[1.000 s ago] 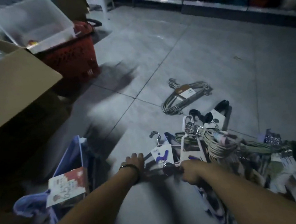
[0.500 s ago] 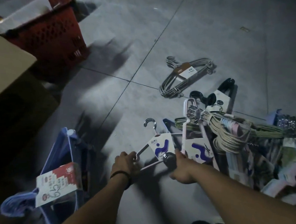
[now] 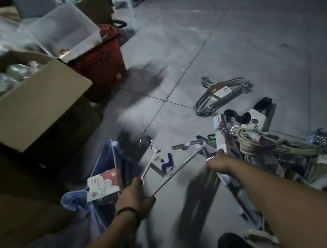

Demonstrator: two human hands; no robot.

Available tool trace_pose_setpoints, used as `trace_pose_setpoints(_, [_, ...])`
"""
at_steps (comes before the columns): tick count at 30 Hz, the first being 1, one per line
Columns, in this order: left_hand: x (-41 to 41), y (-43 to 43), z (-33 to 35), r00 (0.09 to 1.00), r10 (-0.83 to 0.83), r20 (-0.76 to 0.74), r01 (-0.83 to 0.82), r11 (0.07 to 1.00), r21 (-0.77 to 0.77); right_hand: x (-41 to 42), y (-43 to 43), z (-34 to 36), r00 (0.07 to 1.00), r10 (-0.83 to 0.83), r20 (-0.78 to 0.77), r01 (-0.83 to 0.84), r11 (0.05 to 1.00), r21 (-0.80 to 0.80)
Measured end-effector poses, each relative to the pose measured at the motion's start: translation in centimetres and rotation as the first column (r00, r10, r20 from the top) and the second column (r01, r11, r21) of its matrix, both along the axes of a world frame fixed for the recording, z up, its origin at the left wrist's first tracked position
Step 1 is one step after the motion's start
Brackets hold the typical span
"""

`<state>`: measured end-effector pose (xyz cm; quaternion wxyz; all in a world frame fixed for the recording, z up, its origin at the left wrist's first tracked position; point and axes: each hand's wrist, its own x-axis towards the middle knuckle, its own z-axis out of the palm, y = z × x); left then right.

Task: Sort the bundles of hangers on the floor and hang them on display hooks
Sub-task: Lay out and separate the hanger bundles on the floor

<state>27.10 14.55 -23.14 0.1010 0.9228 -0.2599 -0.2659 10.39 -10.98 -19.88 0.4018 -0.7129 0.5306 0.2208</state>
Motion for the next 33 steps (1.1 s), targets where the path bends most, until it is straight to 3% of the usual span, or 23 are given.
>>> trace_pose_setpoints(5, [-6.4, 2.3, 0.2, 0.914, 0.362, -0.183, -0.391, 0.906, -0.164, 0.7, 2.3, 0.9, 0.994, 0.095, 0.058, -0.096, 0.995, 0.018])
trace_pose_setpoints(10, [-10.1, 1.9, -1.6, 0.802, 0.521, -0.292, -0.586, 0.780, -0.219, 2.7, 7.2, -0.1, 0.972, -0.109, 0.209, 0.025, 0.929, 0.370])
trace_pose_setpoints(12, [-10.7, 1.6, -2.4, 0.806, 0.521, -0.283, -0.585, 0.774, -0.241, 3.4, 9.3, -1.2, 0.967, -0.139, 0.211, 0.028, 0.890, 0.455])
trace_pose_setpoints(17, [-10.8, 1.5, -4.8, 0.867, 0.385, -0.316, -0.480, 0.818, -0.317, 4.8, 11.7, -4.1, 0.971, -0.095, 0.221, 0.031, 0.960, 0.277])
trace_pose_setpoints(19, [-9.4, 2.0, -5.8, 0.798, 0.361, -0.482, -0.546, 0.772, -0.326, 5.3, 11.7, -4.8, 0.969, -0.134, 0.206, 0.067, 0.950, 0.305])
trace_pose_setpoints(21, [-7.1, 2.4, -6.7, 0.686, 0.374, -0.624, -0.637, 0.723, -0.267, 6.3, 11.4, -5.6, 0.974, -0.104, 0.202, 0.061, 0.976, 0.207])
trace_pose_setpoints(25, [-4.1, 1.8, -9.2, 0.638, 0.278, -0.718, -0.570, 0.798, -0.196, 8.7, 11.7, -6.8, 0.982, 0.027, 0.189, -0.037, 0.998, 0.048])
trace_pose_setpoints(27, [-3.6, 1.5, -10.6, 0.636, 0.302, -0.710, -0.568, 0.806, -0.166, 9.7, 12.2, -7.6, 0.986, 0.024, 0.165, -0.035, 0.998, 0.059])
trace_pose_setpoints(29, [-3.3, 1.5, -11.9, 0.689, 0.305, -0.658, -0.531, 0.829, -0.172, 10.3, 12.6, -9.0, 0.992, 0.050, 0.114, -0.059, 0.995, 0.078])
trace_pose_setpoints(33, [-3.5, 2.2, -13.0, 0.696, 0.258, -0.670, -0.452, 0.883, -0.129, 10.1, 13.3, -12.0, 0.996, 0.072, -0.047, -0.054, 0.950, 0.307])
